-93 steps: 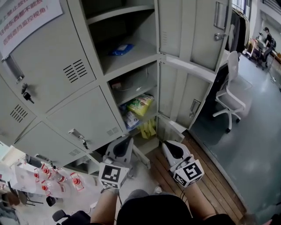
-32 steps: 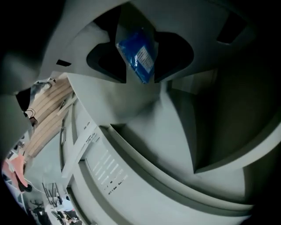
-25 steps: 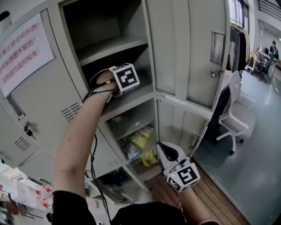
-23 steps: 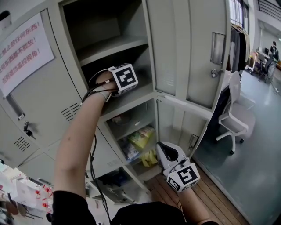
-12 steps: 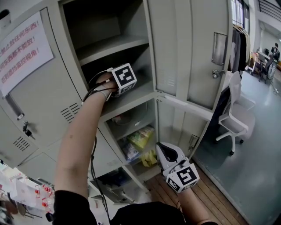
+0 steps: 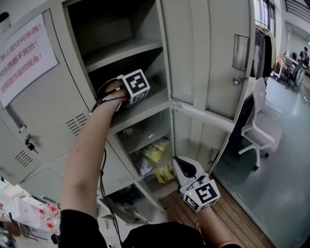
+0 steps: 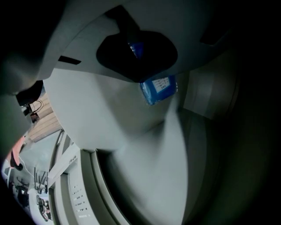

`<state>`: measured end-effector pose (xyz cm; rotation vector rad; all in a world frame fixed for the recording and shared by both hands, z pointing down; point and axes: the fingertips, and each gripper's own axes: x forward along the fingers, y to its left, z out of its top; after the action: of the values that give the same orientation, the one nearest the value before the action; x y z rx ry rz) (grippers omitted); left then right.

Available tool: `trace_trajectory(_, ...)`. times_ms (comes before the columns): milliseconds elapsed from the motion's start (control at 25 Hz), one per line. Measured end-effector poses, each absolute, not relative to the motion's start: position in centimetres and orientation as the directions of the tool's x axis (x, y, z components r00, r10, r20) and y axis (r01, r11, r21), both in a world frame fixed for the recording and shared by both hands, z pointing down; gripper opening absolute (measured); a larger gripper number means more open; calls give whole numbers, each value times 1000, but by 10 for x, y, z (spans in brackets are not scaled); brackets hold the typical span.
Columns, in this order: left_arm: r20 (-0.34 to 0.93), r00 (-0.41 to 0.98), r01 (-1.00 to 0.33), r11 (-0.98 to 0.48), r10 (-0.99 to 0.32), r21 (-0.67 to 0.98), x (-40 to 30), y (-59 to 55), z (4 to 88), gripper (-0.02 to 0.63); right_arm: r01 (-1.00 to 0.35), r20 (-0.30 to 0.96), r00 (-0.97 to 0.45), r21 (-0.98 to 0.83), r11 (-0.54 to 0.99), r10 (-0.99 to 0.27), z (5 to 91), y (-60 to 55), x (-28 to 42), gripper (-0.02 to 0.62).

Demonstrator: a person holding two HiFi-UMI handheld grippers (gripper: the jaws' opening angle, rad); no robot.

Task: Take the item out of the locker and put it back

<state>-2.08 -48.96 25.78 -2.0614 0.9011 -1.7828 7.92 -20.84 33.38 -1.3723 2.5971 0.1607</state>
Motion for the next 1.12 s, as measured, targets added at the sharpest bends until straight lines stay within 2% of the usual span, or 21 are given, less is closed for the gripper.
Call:
trace_trajectory(280,791,64,-288,-770,-608,-569,-16,-482,255,5,-829,-224,-545,-1,560,-808,334,-205,83,-1)
trace_trajectory(600,776,36,-224,-762,-629,-608,-6,-458,249,5,-830,-225,-543,-3,558,-809,333,-198,86,0)
trace_trajectory(1120,691,124,-143,-702,-712,-698,12,-400,215,5,-822,-225,-555,5,569,-800,327,-185,80,-1)
